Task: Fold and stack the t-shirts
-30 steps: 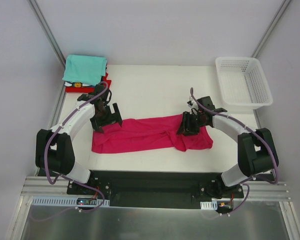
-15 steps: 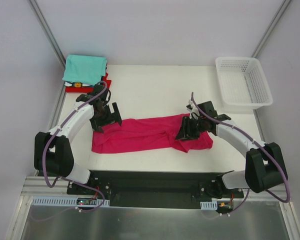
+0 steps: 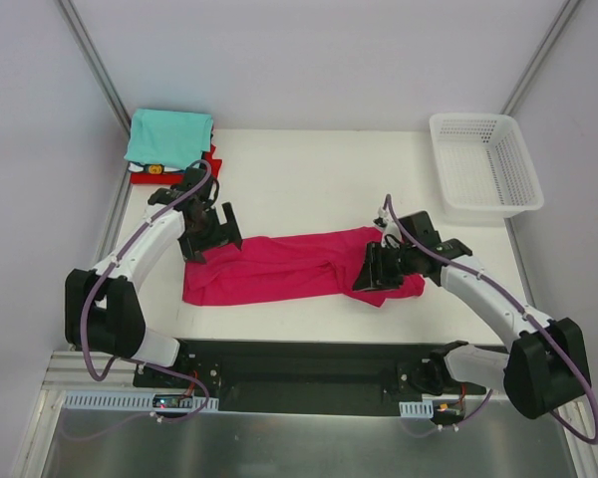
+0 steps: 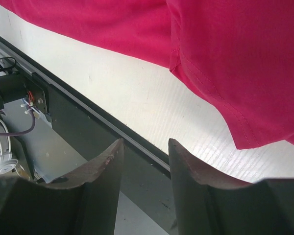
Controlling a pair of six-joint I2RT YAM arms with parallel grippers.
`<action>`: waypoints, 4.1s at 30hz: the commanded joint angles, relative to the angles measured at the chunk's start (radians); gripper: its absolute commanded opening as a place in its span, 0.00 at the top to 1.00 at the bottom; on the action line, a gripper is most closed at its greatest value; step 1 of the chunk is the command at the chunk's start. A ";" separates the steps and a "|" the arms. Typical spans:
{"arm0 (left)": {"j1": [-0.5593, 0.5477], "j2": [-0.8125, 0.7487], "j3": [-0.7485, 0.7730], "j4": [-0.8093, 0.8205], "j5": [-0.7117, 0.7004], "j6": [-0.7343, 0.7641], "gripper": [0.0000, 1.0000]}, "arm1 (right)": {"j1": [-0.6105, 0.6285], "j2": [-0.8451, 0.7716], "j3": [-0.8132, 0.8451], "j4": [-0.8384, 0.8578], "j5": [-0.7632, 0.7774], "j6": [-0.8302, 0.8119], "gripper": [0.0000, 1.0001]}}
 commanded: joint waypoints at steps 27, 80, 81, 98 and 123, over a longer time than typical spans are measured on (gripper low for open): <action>-0.012 0.005 -0.074 0.049 0.017 0.031 0.01 | 0.326 0.312 0.217 0.104 0.448 0.226 0.58; -0.010 -0.080 -0.127 0.048 0.009 0.023 0.01 | 0.610 0.202 -0.054 0.286 1.047 0.662 0.53; -0.010 -0.084 -0.128 0.045 0.009 0.025 0.01 | 0.610 0.202 -0.059 0.286 1.048 0.665 0.53; -0.010 -0.080 -0.110 0.032 -0.006 0.031 0.01 | 0.607 0.271 -0.047 0.334 1.083 0.639 0.53; -0.010 -0.050 -0.087 0.017 -0.014 0.041 0.01 | 0.587 0.384 0.123 0.314 1.100 0.514 0.53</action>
